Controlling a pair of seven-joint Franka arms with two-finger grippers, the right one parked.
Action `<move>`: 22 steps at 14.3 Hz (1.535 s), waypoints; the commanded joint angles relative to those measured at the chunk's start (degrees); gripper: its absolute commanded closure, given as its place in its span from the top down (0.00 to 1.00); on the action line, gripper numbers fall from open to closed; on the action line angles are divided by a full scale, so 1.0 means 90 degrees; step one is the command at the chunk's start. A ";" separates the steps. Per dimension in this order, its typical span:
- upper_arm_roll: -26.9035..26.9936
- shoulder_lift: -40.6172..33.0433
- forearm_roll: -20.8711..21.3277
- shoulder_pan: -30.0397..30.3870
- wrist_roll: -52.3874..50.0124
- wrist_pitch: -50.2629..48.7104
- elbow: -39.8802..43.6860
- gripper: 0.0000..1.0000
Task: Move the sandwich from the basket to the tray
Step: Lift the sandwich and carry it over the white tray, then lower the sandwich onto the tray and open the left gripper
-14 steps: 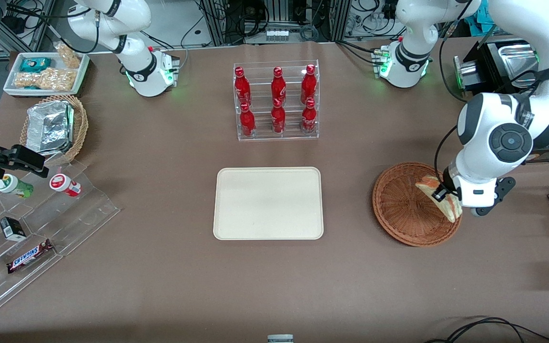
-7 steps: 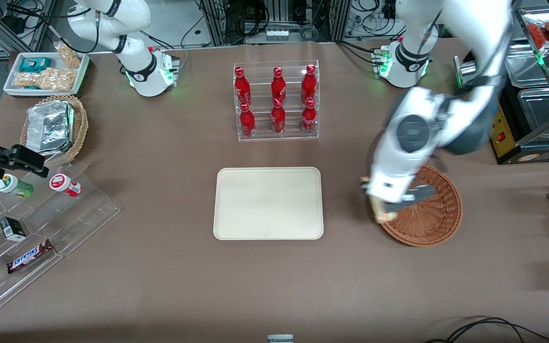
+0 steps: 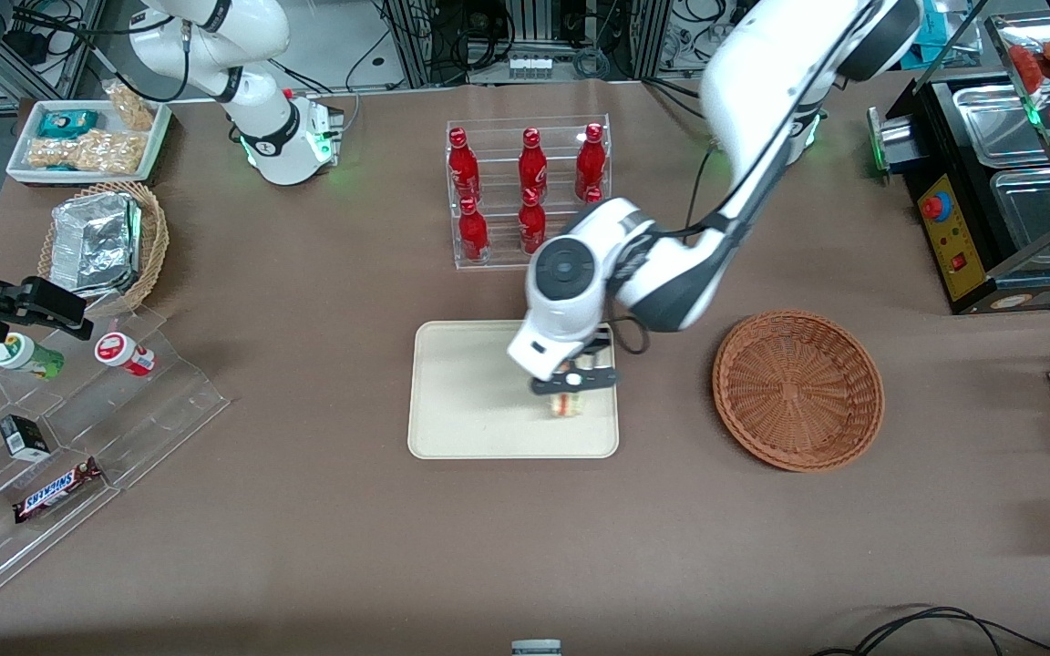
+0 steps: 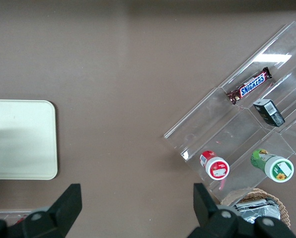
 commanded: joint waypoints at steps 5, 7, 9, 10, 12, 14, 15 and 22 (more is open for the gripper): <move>0.0080 0.1198 0.0041 -0.0633 -0.0420 0.0117 0.1402 0.36; 0.0080 0.1266 0.0051 -0.0633 -0.0480 0.0236 0.1402 0.51; 0.0080 0.1266 0.0051 -0.0633 -0.0480 0.0217 0.1393 0.64; 0.0080 0.1276 0.0051 -0.0633 -0.0490 0.0216 0.1402 0.68; 0.0099 0.1228 0.0061 -0.0633 -0.0577 0.0207 0.1402 0.85; 0.0206 0.1063 0.0197 -0.0633 -0.0849 0.0022 0.1412 1.00; 0.0284 0.0868 0.0246 -0.0614 -0.1035 -0.0105 0.1412 1.00; 0.0226 -0.0928 -0.0669 0.0634 -0.0201 -0.1909 0.1227 1.00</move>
